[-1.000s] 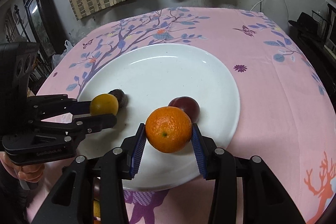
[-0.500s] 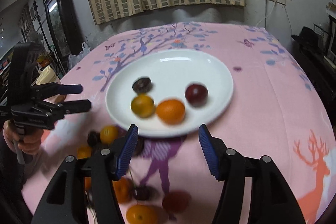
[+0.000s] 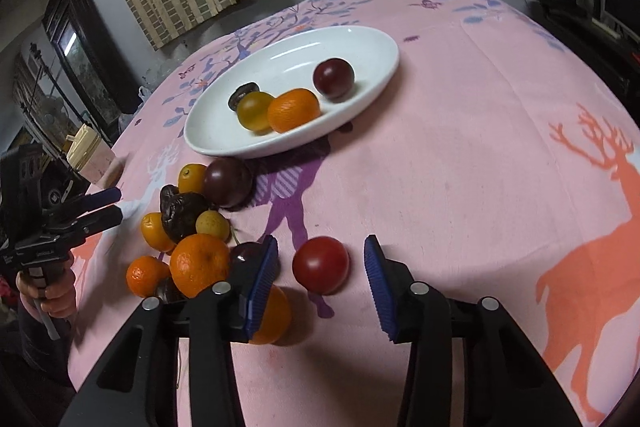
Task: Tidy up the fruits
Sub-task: 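Grasp a red cherry tomato with the right tool while the left tool grasps a tangerine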
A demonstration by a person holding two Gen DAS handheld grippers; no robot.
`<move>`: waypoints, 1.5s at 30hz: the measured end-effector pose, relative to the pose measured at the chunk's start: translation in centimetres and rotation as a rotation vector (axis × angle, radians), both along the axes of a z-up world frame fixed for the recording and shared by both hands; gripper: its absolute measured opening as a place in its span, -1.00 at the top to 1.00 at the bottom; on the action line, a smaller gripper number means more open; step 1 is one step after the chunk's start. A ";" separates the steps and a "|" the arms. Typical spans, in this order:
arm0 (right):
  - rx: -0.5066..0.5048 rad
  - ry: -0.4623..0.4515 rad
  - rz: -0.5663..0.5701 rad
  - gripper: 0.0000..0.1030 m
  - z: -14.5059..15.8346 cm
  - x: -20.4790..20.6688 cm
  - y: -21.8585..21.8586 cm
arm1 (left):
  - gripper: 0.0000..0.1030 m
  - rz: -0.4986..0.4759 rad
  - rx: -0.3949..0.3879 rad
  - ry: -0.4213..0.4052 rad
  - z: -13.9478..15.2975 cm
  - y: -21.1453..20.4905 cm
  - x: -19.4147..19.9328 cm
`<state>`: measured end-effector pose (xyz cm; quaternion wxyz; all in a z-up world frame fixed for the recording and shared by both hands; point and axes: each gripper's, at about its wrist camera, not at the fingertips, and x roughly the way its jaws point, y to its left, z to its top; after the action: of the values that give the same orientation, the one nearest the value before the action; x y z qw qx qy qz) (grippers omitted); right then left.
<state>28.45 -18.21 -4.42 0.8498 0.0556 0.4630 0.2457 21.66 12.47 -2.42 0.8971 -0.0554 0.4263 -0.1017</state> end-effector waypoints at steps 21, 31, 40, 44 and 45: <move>0.073 0.049 0.000 0.43 -0.8 0.4 -0.5 | -0.21 -0.370 -0.028 0.043 -1.4 -6.5 -2.4; 0.071 0.043 0.006 0.43 -0.7 0.3 -0.5 | 0.04 -0.356 -0.125 0.115 -2.6 -6.4 -0.6; 0.081 0.032 0.006 0.43 -0.4 0.1 -0.6 | 0.24 -0.349 -0.097 0.134 -3.2 -8.0 0.1; 0.086 0.029 0.004 0.43 -0.4 0.2 -0.7 | 0.24 -0.345 -0.068 0.120 -3.0 -8.1 -0.6; 0.089 0.027 0.004 0.43 -0.4 0.1 -0.8 | 0.24 -0.344 -0.062 0.116 -2.9 -8.1 -0.7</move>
<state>28.60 -18.98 -4.78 0.8398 0.0960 0.4630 0.2669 20.93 4.40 -5.28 0.8384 -0.0152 0.4771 -0.2632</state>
